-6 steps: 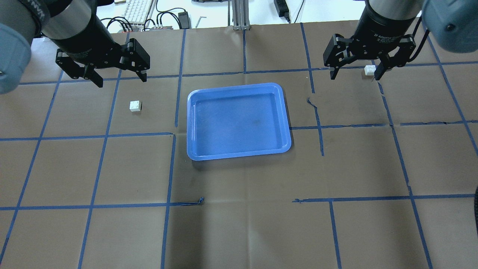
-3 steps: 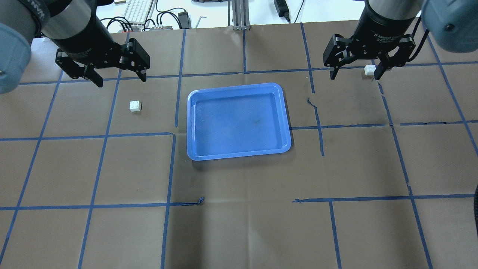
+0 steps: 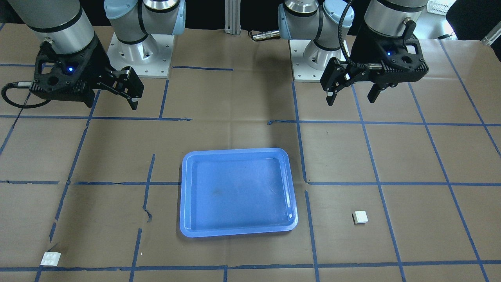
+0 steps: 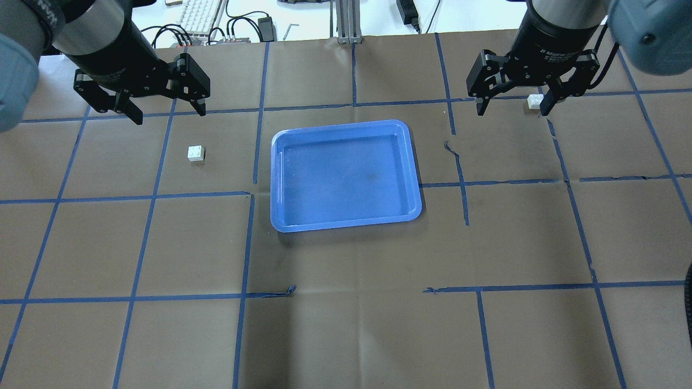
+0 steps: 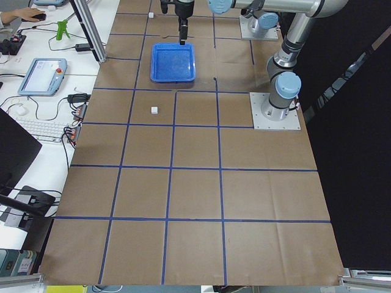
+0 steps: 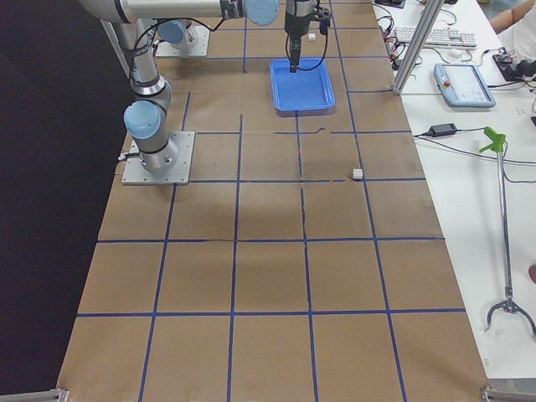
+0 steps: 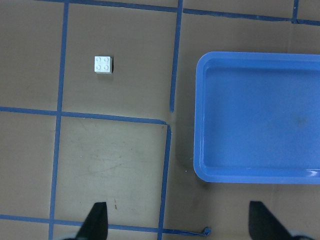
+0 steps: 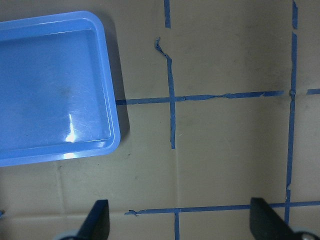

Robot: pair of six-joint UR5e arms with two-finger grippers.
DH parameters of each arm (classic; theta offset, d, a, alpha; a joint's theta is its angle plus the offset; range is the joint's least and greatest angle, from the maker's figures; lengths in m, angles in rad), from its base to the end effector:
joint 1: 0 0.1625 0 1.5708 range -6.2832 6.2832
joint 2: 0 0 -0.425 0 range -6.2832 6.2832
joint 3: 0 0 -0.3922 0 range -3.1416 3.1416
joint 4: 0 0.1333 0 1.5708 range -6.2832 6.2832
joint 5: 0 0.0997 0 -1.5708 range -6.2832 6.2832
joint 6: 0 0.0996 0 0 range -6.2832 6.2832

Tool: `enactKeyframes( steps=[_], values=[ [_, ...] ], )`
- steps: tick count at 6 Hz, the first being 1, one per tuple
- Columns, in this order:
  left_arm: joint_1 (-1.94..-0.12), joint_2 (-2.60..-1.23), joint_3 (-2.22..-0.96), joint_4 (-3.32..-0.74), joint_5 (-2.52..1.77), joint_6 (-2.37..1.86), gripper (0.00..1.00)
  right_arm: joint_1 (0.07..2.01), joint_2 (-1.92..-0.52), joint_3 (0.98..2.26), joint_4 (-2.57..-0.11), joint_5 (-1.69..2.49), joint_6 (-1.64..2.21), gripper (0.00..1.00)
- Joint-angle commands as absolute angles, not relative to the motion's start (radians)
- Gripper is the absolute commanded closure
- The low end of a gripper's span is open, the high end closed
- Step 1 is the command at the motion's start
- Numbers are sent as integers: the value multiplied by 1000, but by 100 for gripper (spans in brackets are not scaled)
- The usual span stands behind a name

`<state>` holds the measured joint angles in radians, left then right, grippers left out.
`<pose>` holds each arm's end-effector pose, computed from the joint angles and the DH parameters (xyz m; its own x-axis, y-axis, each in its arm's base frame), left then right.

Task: Assemble white blocks and place on blue tray

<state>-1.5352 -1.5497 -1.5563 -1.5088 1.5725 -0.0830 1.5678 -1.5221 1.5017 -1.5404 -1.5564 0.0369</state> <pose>-0.1155 -0.4963 0.5119 -0.9930 -0.1181 0.0064 -0.1182 0.9882 -0.0972 0.1332 -0.5119 0.4944 -0.9991 0.0400 -0.0140 0.0399 0.9991 0.0105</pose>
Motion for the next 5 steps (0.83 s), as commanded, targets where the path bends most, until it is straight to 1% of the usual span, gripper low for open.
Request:
enactKeyframes(
  steps=[1,2,3,4,5],
  values=[
    [-1496,-1622,-1598,-1503,1575,-84,1,1566,-1519,1503,-1581,-1555,-129,0],
    [-1429,-1728,-1618,-1459,1577,-86,1,1566,-1500,1502,-1586,-1546,-267,0],
    [-1355,-1812,-1611,-1345,1575,-84,1,1563,-1484,1497,-1595,-1546,-414,0],
    [-1326,-1869,-1609,-1250,1574,-83,1,1562,-1471,1497,-1620,-1554,-554,0],
    [-1316,-1940,-1579,-1186,1575,-14,1,1552,-1448,1490,-1644,-1554,-712,0]
  ],
)
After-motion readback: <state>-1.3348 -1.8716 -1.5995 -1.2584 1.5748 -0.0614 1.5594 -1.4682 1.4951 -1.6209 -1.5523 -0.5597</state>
